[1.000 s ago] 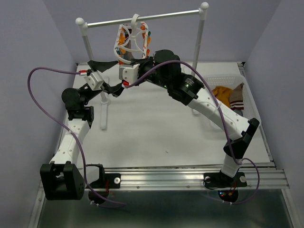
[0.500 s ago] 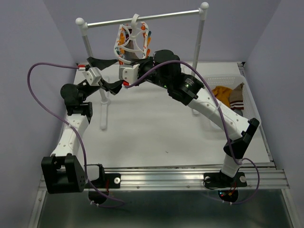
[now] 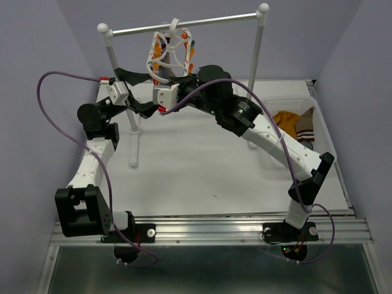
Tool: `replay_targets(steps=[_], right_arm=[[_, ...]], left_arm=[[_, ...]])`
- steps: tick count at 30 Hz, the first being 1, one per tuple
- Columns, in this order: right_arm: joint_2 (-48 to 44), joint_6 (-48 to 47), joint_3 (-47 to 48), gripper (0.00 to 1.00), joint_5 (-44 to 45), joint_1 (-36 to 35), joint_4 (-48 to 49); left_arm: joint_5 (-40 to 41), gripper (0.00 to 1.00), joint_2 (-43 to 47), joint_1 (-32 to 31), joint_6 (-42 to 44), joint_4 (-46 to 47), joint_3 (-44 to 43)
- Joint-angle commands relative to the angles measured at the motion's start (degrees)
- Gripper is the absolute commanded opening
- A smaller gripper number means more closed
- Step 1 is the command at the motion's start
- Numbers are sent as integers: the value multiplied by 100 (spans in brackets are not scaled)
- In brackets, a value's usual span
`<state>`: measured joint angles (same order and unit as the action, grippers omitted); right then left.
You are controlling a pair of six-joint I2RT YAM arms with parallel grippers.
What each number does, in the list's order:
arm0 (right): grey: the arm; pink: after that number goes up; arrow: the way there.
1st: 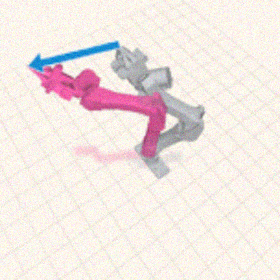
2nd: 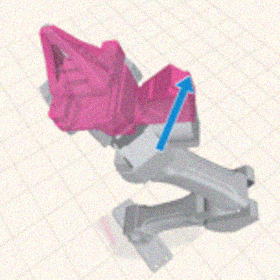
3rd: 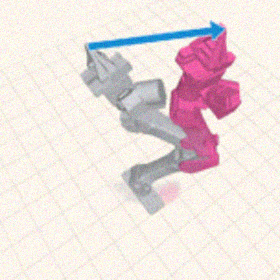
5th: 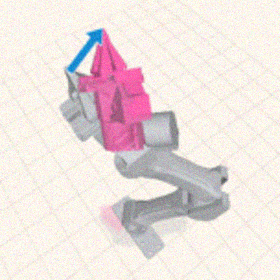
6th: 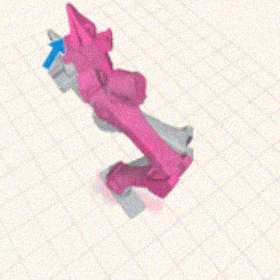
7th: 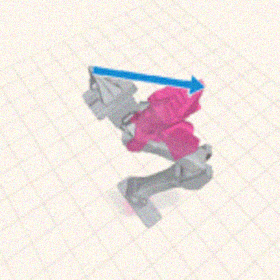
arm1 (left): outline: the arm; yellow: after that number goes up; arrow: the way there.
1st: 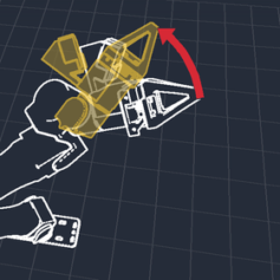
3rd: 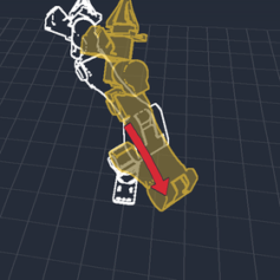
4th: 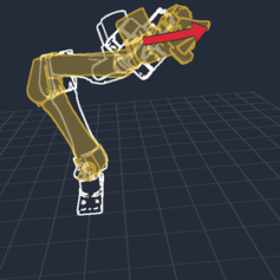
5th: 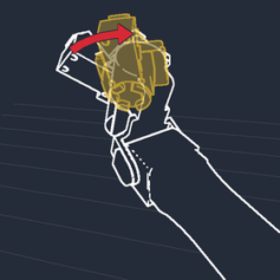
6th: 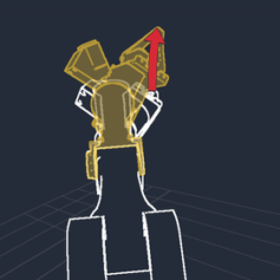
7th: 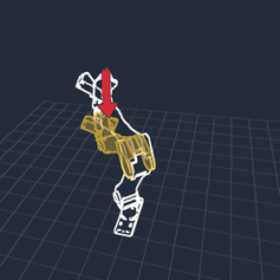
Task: Clip the socks to the hanger
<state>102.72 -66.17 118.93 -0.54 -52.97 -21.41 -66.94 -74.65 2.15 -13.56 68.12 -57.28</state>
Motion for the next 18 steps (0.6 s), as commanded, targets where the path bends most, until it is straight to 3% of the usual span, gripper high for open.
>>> replay_targets(steps=[1, 5, 11, 14, 18], right_arm=[[-191, -185, -98, 1, 177, -99, 295], [-199, -212, -90, 1, 194, -99, 304], [-182, -247, -116, 1, 247, -99, 304], [-182, -265, -125, 1, 273, -152, 304], [-138, -247, -116, 1, 335, -152, 304]], left_arm=[[-302, 95, -268, 145, -1094, 1588, -267], [-363, 92, -594, 242, -2017, 2878, -319], [-460, 88, -1279, 338, -4152, 4866, -696], [-469, 88, -1447, 347, -4471, 5089, -908], [-382, 87, -1263, 347, -4191, 5089, -715]])
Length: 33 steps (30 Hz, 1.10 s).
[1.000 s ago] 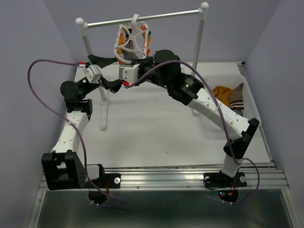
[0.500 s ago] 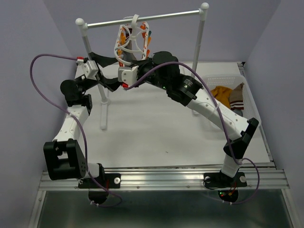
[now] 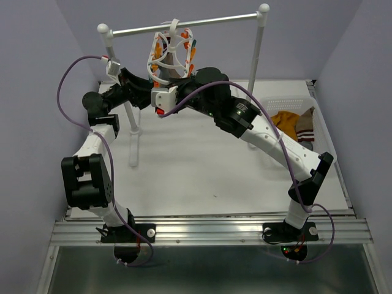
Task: Clip the socks to the hanger
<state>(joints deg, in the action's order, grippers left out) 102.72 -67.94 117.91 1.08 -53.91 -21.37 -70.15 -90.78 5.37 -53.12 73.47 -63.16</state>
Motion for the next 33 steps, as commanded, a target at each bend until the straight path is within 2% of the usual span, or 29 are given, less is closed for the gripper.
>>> replay_targets(steps=[1, 13, 33], right_arm=[[-129, -61, -5, 1, 182, -58, 300], [-94, 35, 66, 1, 287, -172, 300], [-59, 79, 75, 1, 375, -278, 308]], left_arm=[[-34, 87, 403, 26, -173, 4553, -83], [-122, 87, 913, 26, 197, 4544, 295], [-139, 88, 975, -80, 575, 4544, -3]])
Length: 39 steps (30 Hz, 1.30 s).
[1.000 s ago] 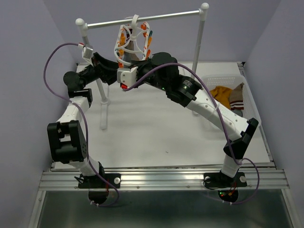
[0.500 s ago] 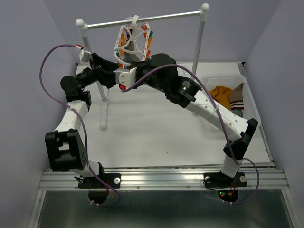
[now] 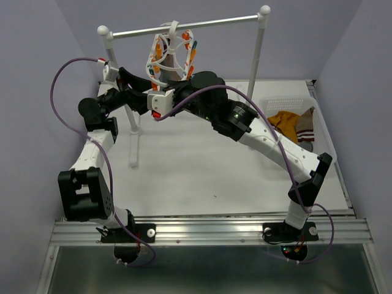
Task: Clip the socks to the hanger
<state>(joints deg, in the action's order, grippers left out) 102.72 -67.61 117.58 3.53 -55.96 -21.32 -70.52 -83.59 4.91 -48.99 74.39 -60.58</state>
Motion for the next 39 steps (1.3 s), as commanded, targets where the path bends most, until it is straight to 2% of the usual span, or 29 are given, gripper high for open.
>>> replay_targets(steps=[1, 26, 29, 30, 33, 36, 39], right_arm=[[-50, 47, 116, 1, 148, -72, 295], [-24, 126, 125, 1, 210, -72, 295], [-15, 126, 134, 1, 218, -72, 295], [-15, 117, 134, 1, 227, -72, 295], [-24, 134, 125, 1, 245, -72, 304], [-32, 161, 142, 1, 245, -72, 295], [-41, 170, 142, 1, 210, -72, 304]], left_arm=[[-102, 88, 256, -42, 188, 4461, -270], [-330, 83, 194, -157, 619, 4461, -622], [-401, 77, 142, -165, 636, 4461, -692], [-410, 70, 141, -165, 671, 4461, -701], [-436, 61, 150, -174, 768, 4461, -692], [-515, 59, 159, -183, 830, 4461, -684], [-533, 52, 150, -192, 839, 4461, -683]])
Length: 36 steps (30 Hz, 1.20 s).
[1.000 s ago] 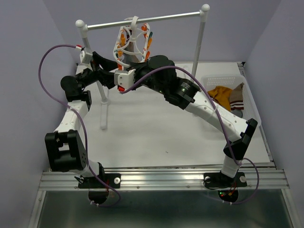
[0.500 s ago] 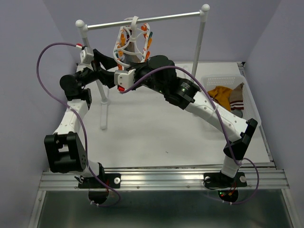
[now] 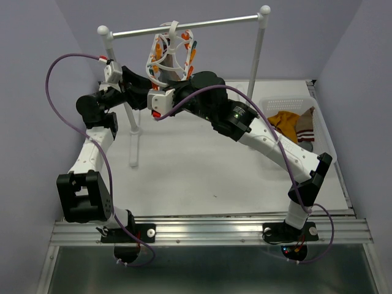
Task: Clip the socks to the hanger
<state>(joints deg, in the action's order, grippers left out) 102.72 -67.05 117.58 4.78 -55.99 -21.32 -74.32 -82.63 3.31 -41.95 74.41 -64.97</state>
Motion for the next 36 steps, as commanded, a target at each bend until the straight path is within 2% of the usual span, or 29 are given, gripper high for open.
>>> replay_targets(steps=[1, 6, 11, 13, 18, 20, 27, 28, 29, 32, 36], right_arm=[[-50, 130, 142, 1, 85, -70, 295], [-41, 139, 116, 1, 85, -70, 295], [-32, 139, 134, 1, 102, -70, 295], [-24, 139, 134, 1, 129, -70, 295], [-24, 165, 81, 1, 199, -123, 295], [-32, 183, 72, 1, 199, -123, 304], [-15, 350, 143, 1, 313, -123, 313], [-24, 376, 142, 1, 313, -123, 322], [-24, 411, 151, 1, 322, -123, 322], [-32, 438, 160, 1, 340, -123, 330], [11, 447, 204, 1, 419, -123, 339]], left_arm=[[-161, 51, 45, -32, 135, 4459, -244], [-118, 42, 54, -41, 100, 4459, -271], [-3, 38, 63, -41, 39, 4450, -279], [93, 32, 72, -41, 21, 4459, -245], [199, 14, 89, -50, 29, 4459, -165], [234, 0, 89, -41, 3, 4450, -174], [164, 0, 124, -32, -76, 4450, -86], [155, 3, 116, -41, -93, 4450, -77], [146, 23, 116, -32, -102, 4450, -60], [173, 35, 107, -41, -102, 4450, -16], [348, 38, 80, -24, -67, 4459, 19]])
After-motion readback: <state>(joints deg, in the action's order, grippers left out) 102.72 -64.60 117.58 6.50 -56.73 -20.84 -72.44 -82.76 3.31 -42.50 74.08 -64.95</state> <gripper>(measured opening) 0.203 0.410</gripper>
